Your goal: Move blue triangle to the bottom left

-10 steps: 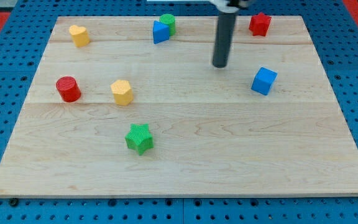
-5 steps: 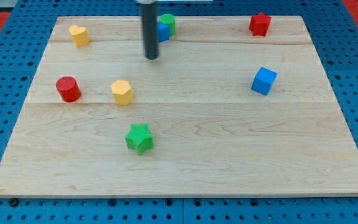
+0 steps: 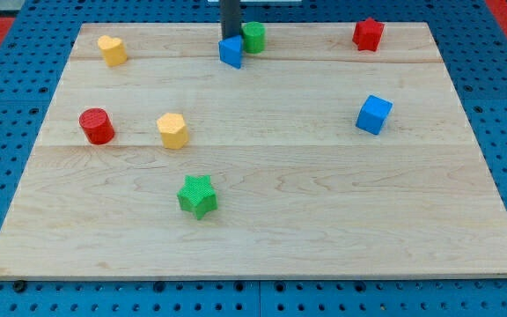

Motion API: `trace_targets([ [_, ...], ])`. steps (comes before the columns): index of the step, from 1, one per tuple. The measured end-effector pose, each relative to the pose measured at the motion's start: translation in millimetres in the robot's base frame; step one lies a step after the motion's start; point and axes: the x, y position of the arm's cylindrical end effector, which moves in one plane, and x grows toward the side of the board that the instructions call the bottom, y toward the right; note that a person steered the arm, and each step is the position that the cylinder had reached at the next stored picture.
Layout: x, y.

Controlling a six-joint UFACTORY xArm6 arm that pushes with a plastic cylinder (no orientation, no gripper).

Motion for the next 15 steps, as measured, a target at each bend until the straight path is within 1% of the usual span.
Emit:
trace_targets([
  [3, 88, 14],
  [4, 87, -3],
  [5, 76, -19],
  [10, 68, -25],
  [11, 64, -36],
  [12, 71, -69],
  [14, 88, -33],
  [15, 98, -29],
])
